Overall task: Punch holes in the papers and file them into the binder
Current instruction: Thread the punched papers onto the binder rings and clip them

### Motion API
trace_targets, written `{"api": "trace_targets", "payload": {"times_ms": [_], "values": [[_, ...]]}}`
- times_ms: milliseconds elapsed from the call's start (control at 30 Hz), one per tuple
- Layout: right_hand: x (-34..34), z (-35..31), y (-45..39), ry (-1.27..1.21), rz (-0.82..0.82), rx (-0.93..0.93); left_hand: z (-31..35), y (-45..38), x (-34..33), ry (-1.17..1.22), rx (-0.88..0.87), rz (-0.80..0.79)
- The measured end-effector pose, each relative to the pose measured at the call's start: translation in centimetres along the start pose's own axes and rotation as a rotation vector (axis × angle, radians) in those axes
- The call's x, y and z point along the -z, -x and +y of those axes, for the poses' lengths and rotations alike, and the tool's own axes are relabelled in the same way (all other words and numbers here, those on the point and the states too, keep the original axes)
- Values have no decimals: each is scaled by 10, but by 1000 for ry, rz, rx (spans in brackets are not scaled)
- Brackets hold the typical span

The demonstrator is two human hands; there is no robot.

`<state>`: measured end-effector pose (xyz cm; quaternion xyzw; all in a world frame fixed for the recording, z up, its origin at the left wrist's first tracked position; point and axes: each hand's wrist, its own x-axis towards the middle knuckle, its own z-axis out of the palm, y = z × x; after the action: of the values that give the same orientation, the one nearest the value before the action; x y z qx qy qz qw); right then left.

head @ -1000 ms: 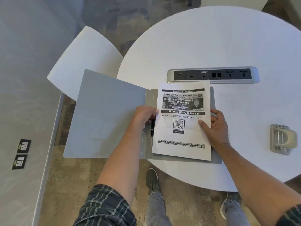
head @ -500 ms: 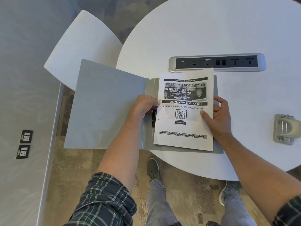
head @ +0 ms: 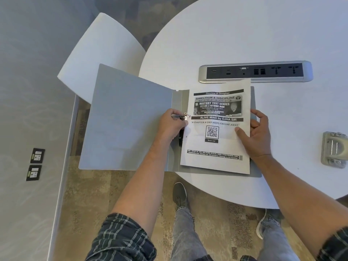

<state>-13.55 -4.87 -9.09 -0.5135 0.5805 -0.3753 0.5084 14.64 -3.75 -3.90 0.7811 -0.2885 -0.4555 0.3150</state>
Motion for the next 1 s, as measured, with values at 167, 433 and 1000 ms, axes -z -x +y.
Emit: {"api": "trace_targets", "payload": {"times_ms": [167,433,1000], "values": [[1,-1,1,-17,-5,0,-17,32,15,-120,-38,-2],[3,-6,1,17,0,24,-31,52,7,-67,16,10],[8,0,-2,-81,-15,-29,-22,39,12,-256,50,-156]]}}
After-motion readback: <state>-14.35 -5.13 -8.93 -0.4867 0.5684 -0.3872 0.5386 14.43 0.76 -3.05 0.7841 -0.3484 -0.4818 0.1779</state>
